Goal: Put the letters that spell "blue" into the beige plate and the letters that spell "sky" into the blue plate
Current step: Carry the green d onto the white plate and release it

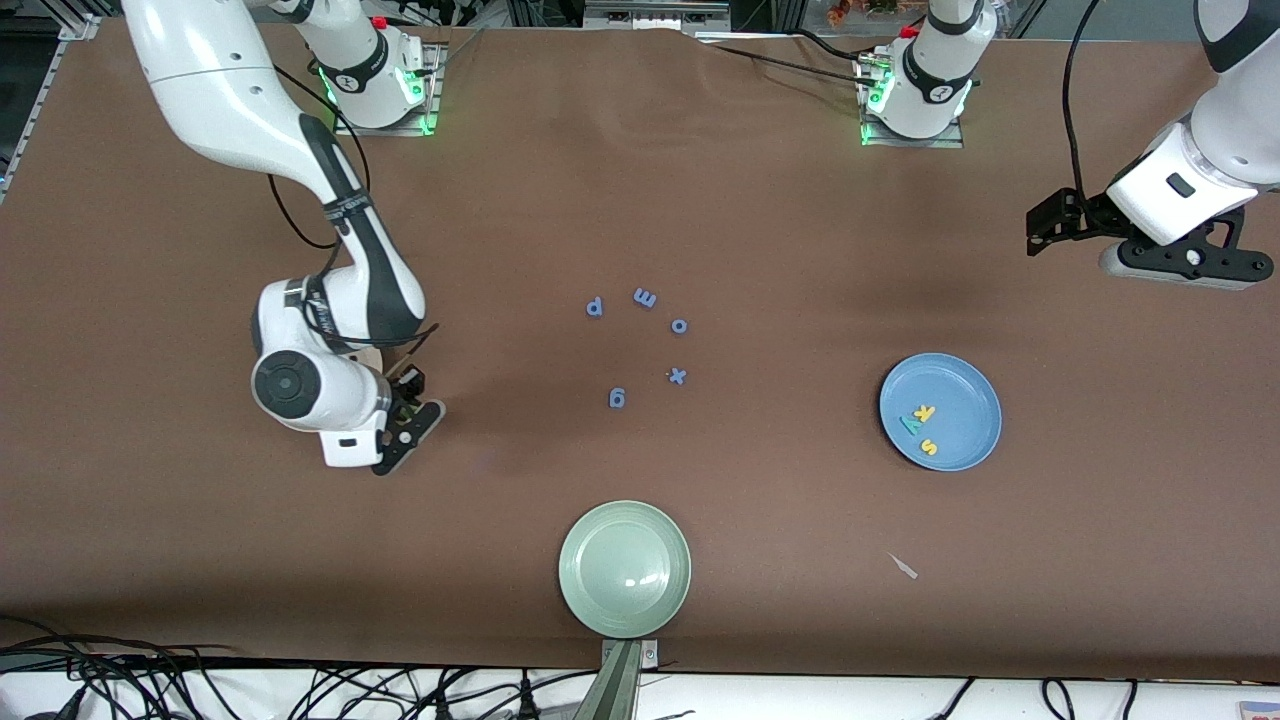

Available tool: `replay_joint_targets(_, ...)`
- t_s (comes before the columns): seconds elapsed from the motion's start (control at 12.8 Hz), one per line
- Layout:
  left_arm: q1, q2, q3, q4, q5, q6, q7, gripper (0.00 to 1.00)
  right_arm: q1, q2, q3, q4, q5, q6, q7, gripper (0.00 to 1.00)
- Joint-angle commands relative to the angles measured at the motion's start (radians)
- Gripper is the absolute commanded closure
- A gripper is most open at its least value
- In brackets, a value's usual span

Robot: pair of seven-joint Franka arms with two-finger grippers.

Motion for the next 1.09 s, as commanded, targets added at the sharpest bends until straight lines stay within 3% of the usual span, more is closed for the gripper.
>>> replay_joint_targets(0.0, 0.003, -0.011, -0.001, -0.005, -0.027, -0.006, 0.01, 0.0, -0.035, -0.046, -0.019, -0.013, 0.018, -0.129, -0.015, 0.9)
replay_joint_targets(0.23, 0.002, -0.011, -0.001, -0.005, -0.027, -0.006, 0.01, 0.0, -0.035, -0.05, -0.081, -0.021, 0.018, -0.206, -0.015, 0.88)
replay_joint_targets(0.31, 0.002, -0.011, -0.001, -0.005, -0.027, -0.006, 0.01, 0.0, -0.042, -0.044, -0.09, -0.028, 0.018, -0.205, -0.017, 0.76)
replay_joint_targets(0.47, -0.003, -0.011, -0.003, -0.005, -0.027, -0.006, 0.011, 0.0, -0.072, -0.03, -0.09, -0.027, 0.018, -0.192, -0.011, 0.0)
replay_joint_targets(1.01, -0.004, 0.006, -0.001, 0.024, -0.025, -0.004, 0.046, 0.0, -0.063, -0.075, -0.076, 0.009, 0.055, -0.208, 0.138, 0.0)
